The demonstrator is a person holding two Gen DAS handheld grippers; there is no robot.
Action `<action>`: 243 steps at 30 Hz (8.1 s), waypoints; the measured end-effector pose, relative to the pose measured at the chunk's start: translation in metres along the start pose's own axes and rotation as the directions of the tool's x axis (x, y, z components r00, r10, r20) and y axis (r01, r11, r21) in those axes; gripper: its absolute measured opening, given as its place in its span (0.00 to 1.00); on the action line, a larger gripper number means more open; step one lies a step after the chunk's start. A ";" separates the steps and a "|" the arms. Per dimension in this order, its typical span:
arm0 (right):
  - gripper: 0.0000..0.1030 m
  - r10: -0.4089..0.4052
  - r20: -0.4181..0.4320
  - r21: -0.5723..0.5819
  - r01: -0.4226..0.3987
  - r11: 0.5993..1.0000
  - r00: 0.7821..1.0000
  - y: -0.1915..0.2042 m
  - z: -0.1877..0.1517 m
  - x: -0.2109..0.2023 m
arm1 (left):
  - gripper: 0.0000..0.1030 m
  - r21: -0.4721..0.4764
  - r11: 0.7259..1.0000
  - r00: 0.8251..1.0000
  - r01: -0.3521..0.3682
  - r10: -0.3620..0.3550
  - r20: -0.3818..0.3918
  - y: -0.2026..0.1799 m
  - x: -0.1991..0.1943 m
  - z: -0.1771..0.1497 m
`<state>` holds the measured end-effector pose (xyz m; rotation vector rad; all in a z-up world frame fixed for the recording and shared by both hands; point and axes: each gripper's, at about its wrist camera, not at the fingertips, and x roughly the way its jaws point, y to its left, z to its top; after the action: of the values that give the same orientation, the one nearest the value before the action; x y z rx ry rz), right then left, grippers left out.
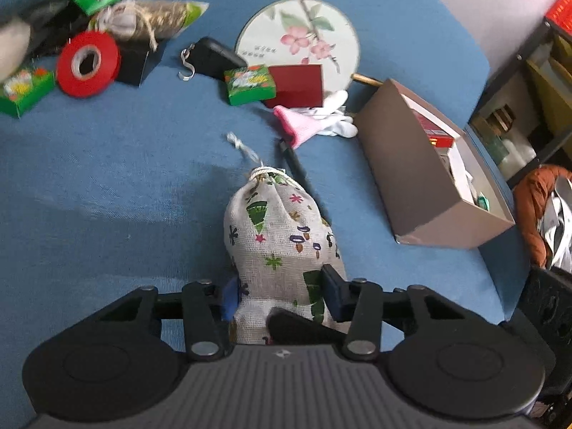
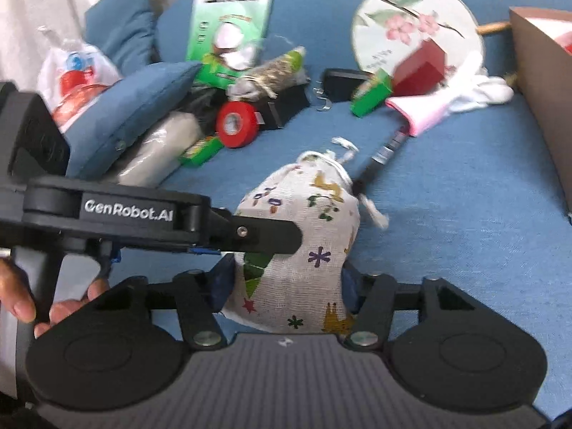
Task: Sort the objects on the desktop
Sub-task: 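Lift the floral pouch with the left tool and carry it to the box, then drop the floral pouch into the brown box by opening the left tool, then return the left tool to the sofa and grasp the black marker, then carry the black marker with the left tool and release it into the box, then move the left tool back toward the green snack box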
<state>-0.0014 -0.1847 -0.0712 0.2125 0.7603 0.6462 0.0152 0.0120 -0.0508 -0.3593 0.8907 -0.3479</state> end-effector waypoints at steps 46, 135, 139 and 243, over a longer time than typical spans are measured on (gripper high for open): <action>0.55 -0.481 0.317 0.146 0.459 0.876 0.817 -0.276 0.163 -0.130 | 0.79 0.250 0.926 0.950 0.284 -0.307 0.060 -0.268 0.193 0.148; 0.13 -0.379 0.113 -0.086 0.389 0.917 0.918 -0.056 0.023 0.055 | 0.27 0.111 0.994 0.999 -0.007 0.001 0.047 -0.029 0.134 0.050; 0.13 -0.357 0.111 -0.048 0.364 0.930 0.927 -0.061 0.023 0.053 | 0.24 0.133 0.991 0.998 -0.031 0.024 0.052 -0.033 0.136 0.051; 0.98 -0.330 0.214 -0.368 0.389 0.845 0.920 -0.014 0.017 0.054 | 0.96 0.057 0.982 0.957 -0.182 0.164 0.238 0.018 0.063 0.043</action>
<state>0.0460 -0.1617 -0.0955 -0.2625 0.4933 0.4086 0.0888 0.0070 -0.0772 -0.2408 0.6710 -0.1735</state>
